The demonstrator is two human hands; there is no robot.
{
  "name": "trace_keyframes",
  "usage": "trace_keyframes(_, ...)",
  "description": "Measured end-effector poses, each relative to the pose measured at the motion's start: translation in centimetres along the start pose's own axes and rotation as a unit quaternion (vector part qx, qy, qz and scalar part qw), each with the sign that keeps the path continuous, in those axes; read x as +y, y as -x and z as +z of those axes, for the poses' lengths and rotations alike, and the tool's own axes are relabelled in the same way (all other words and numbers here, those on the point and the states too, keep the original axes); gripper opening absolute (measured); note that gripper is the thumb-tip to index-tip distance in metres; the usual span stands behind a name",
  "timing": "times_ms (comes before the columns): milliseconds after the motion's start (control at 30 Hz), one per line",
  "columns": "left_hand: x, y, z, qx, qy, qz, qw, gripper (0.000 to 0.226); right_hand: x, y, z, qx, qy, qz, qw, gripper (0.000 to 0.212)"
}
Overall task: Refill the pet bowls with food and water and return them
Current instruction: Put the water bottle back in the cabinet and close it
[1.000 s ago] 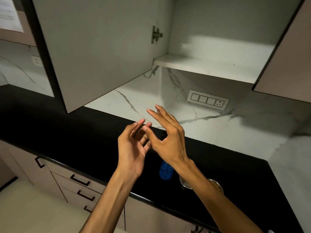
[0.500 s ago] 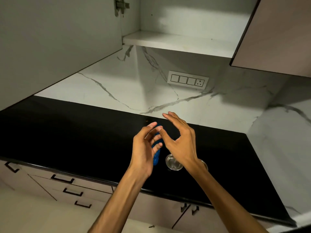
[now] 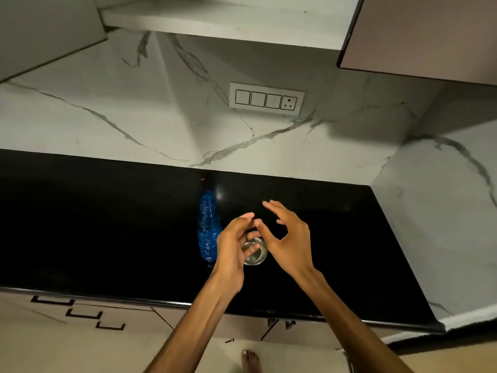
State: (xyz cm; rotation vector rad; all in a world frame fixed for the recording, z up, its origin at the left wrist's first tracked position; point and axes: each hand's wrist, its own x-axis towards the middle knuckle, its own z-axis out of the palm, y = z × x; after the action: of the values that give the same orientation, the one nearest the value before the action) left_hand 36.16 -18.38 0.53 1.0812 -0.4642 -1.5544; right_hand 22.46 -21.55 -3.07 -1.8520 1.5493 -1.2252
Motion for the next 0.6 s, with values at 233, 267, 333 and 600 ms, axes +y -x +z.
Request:
trace_keyframes(233,-3.9,-3.7,1.1,0.031,-0.027,-0.050,0.998,0.027,6.1,-0.5,0.1,-0.028,0.015,0.046,0.998,0.053)
trace_keyframes(267,-4.3,-4.0,1.1,0.036,-0.031,-0.054,0.997,0.026,6.7,-0.6,0.2,-0.033,0.017,0.049,0.998,0.054)
trace_keyframes(333,-4.8,-4.6,1.0,0.049,-0.039,-0.056,0.996,0.026,7.7,-0.8,0.5,-0.041,0.014,0.053,0.998,0.052)
trace_keyframes(600,-6.6,-7.0,-2.6,0.160,-0.069,-0.038,0.984,0.019,9.8,-1.6,3.3,-0.093,-0.016,0.090,0.992,0.056)
